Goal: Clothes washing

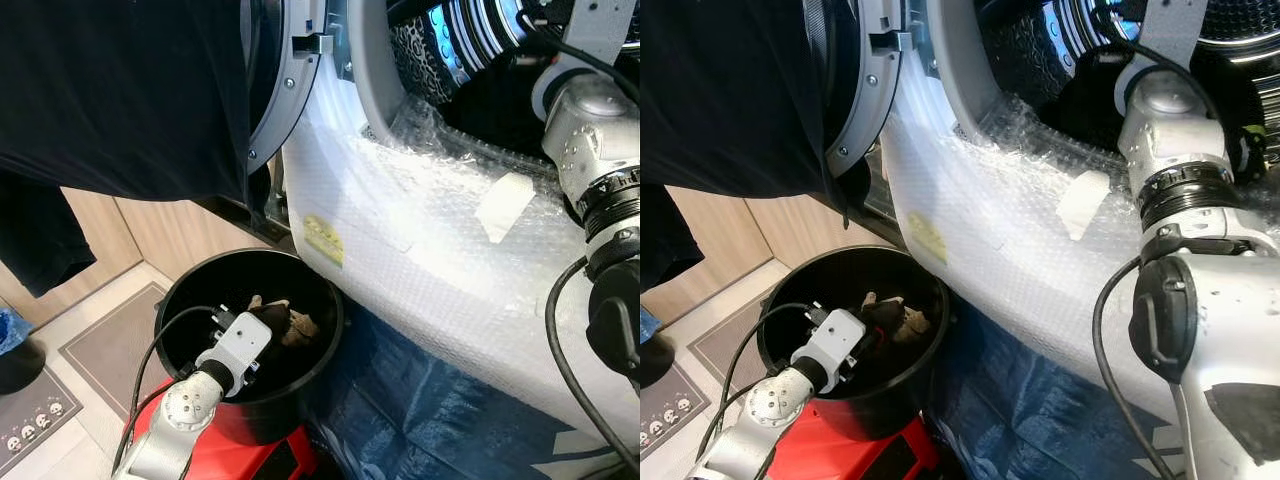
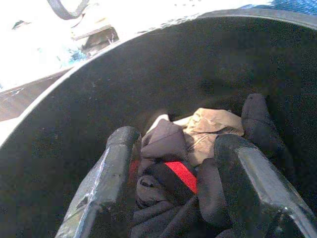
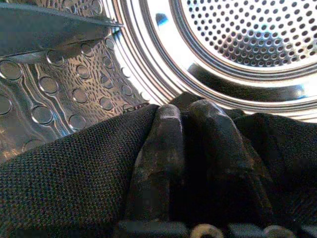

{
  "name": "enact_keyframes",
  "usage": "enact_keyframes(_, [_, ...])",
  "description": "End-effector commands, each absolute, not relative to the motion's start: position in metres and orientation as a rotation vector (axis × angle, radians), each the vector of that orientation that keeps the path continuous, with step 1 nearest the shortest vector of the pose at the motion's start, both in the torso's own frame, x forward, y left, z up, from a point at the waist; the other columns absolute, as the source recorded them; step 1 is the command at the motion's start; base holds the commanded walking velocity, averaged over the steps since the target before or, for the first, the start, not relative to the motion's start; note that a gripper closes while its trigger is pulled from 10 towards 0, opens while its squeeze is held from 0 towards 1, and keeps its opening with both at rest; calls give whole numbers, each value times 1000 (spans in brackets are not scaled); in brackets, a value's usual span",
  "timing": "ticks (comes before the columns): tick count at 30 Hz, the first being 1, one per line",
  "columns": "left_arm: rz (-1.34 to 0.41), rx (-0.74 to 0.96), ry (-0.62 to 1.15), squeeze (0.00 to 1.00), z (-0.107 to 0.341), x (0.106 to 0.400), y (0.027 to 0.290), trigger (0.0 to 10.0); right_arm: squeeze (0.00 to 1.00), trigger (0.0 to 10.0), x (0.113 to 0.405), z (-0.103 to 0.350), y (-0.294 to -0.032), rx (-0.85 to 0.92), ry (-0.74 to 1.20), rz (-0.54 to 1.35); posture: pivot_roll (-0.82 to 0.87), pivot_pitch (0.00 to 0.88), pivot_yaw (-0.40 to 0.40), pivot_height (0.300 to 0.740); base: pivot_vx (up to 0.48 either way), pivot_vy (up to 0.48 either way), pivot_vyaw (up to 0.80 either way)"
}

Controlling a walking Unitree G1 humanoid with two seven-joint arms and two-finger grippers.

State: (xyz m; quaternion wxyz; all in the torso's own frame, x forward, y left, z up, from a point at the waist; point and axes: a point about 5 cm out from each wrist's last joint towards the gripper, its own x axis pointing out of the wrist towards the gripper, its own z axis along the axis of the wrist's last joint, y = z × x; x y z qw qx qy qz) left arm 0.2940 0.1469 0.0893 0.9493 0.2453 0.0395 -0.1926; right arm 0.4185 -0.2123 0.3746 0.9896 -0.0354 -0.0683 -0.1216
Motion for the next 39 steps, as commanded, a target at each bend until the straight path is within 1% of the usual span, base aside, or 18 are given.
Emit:
enact_keyframes(1, [-398, 505, 95, 0, 88, 294, 146, 10000, 0, 10000, 419, 367, -217, -69, -113, -256, 139, 30, 19, 740, 0, 0, 0])
enact_keyframes(6, [-403, 506, 97, 0, 89, 295, 146, 10000, 0, 10000, 418, 368, -220, -60, -111, -263, 136, 34, 21, 740, 0, 0, 0])
enact_keyframes(11, [-377, 495, 92, 0, 90, 295, 147, 10000, 0, 10000, 413, 391, -224, -6, -187, -268, 138, 42, 21, 740, 0, 0, 0])
enact_keyframes(13, [-376, 494, 92, 0, 90, 295, 147, 10000, 0, 10000, 412, 393, -225, -3, -195, -268, 138, 42, 21, 740, 0, 0, 0])
enact_keyframes(14, [-367, 492, 87, 0, 92, 296, 149, 10000, 0, 10000, 409, 403, -225, 20, -231, -249, 139, 47, 21, 740, 0, 0, 0])
enact_keyframes(19, [-365, 499, 91, 0, 91, 296, 150, 10000, 0, 10000, 404, 420, -219, 59, -307, -160, 127, 66, 27, 740, 0, 0, 0])
enact_keyframes(20, [-366, 497, 92, 0, 90, 295, 150, 10000, 0, 10000, 399, 426, -222, 79, -361, -161, 127, 67, 25, 740, 0, 0, 0])
enact_keyframes(23, [-365, 494, 91, 0, 90, 294, 149, 10000, 0, 10000, 390, 431, -230, 121, -415, -174, 126, 77, 22, 740, 0, 0, 0])
enact_keyframes(25, [-364, 493, 90, 0, 90, 294, 148, 10000, 0, 10000, 385, 433, -230, 136, -441, -138, 126, 77, 22, 740, 0, 0, 0])
enact_keyframes(27, [-362, 493, 90, 0, 90, 294, 149, 10000, 0, 10000, 379, 433, -225, 114, -460, -102, 125, 84, 22, 740, 0, 0, 0])
enact_keyframes(31, [-348, 488, 90, 0, 90, 293, 150, 10000, 0, 10000, 358, 433, -221, 114, -600, -34, 124, 94, 17, 740, 0, 0, 0])
enact_keyframes(39, [-316, 484, 75, 0, 91, 293, 153, 10000, 0, 10000, 333, 413, -199, 232, -739, 192, 127, 88, 12, 740, 0, 0, 0])
